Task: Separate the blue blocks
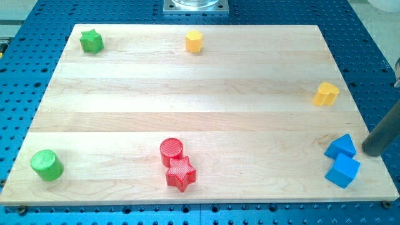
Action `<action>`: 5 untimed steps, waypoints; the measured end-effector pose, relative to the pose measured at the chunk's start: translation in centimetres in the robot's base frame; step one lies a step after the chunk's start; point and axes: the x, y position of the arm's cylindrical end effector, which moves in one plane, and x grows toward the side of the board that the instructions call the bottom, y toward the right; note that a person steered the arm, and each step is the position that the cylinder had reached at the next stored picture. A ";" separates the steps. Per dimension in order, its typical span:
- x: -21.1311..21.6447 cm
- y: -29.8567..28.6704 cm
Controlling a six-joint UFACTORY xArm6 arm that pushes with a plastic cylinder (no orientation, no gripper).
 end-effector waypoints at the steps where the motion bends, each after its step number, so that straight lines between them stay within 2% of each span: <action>1: 1.2 -3.0; 4: 1.2 -13.6; 5: -0.8 -14.9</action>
